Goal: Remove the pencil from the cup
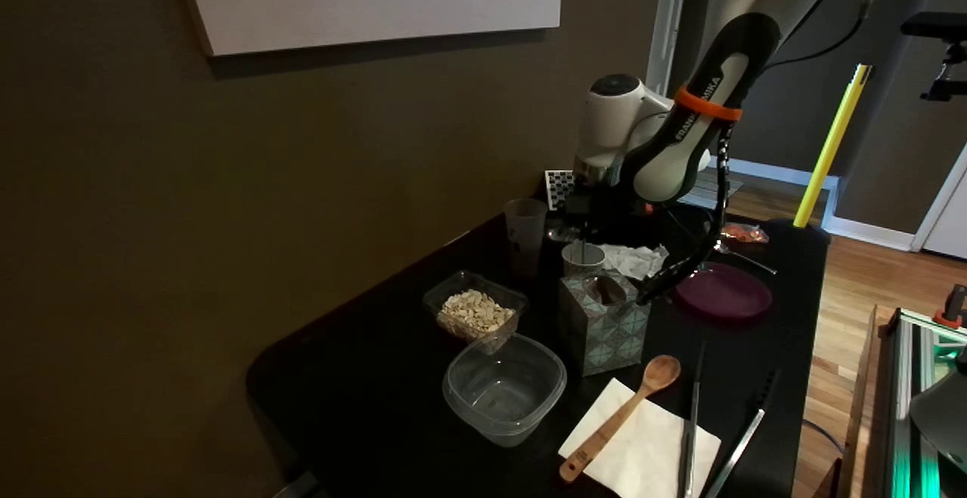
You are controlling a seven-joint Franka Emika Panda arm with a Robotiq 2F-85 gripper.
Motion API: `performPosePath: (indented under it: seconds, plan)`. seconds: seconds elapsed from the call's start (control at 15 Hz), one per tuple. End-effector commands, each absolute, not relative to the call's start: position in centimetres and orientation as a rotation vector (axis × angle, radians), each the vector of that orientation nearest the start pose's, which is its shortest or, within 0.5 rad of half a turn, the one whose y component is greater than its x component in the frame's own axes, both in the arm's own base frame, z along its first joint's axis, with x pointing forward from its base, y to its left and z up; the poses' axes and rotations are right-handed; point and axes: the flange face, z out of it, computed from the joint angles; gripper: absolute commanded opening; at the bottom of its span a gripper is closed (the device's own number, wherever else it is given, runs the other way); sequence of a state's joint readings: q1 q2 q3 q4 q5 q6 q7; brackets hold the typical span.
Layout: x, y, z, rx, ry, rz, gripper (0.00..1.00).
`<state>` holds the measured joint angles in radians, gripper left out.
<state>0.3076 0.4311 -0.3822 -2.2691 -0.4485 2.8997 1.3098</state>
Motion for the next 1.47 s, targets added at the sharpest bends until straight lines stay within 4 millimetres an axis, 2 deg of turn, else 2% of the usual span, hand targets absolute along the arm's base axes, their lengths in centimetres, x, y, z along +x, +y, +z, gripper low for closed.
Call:
performPosePath:
  seconds: [0.0, 0.4, 0.87, 1.2, 1.4]
  plan:
    - [55.4, -1.8, 19.2, -2.869, 1.440, -0.580, 0.06]
    - [55.5, -1.7, 19.8, -2.856, 1.441, -0.620, 0.02]
    - [55.5, -0.6, 22.0, -2.826, 1.436, -0.696, 0.02]
    - [55.6, -0.2, 24.9, -2.799, 1.403, -0.743, 0.02]
    - [55.9, -0.9, 27.4, -2.763, 1.408, -0.804, 0.02]
